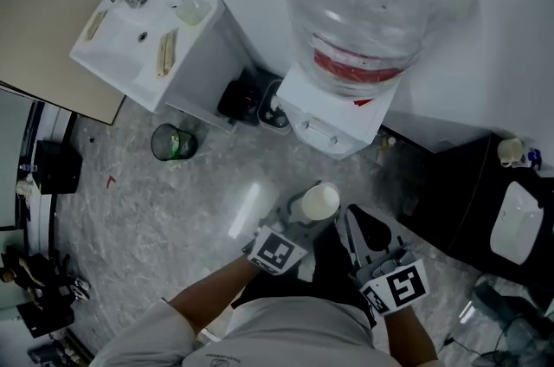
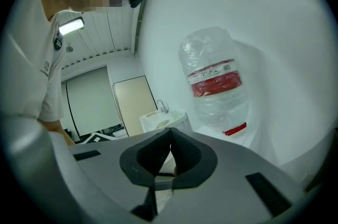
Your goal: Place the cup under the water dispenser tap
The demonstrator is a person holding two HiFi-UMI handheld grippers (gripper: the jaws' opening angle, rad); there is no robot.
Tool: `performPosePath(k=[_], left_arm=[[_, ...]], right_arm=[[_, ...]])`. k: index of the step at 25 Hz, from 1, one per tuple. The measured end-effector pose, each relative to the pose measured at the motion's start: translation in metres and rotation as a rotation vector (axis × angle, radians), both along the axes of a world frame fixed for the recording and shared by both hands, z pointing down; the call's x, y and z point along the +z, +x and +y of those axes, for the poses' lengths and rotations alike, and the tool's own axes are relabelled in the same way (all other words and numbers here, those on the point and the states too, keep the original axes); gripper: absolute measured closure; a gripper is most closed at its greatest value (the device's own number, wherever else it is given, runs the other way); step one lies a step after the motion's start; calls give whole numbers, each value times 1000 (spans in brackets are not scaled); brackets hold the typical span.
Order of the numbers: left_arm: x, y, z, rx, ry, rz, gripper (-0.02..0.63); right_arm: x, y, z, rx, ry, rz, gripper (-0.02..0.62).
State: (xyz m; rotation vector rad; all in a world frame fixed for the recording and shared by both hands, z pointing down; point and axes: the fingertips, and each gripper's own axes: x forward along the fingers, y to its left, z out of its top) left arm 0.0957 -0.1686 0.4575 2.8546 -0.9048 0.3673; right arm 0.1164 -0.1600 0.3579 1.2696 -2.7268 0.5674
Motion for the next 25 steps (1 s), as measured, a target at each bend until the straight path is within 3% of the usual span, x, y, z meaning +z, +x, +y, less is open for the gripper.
performPosePath(k=[6,13,19,25], left_arm=[[78,-1,-31,24,-9,-47,341],[241,9,-54,60,-60,-87,341],[369,15,-86,49,-87,-159,341],[438,27,-112,25,-110,-173,341]], right_arm=[[44,-14,-30,-10,10,19,580],[148,-7,-54,56,-13,2,580],[208,-2,-68,57,-14,7,580],[243,-6,-76,33,-21,25,580]])
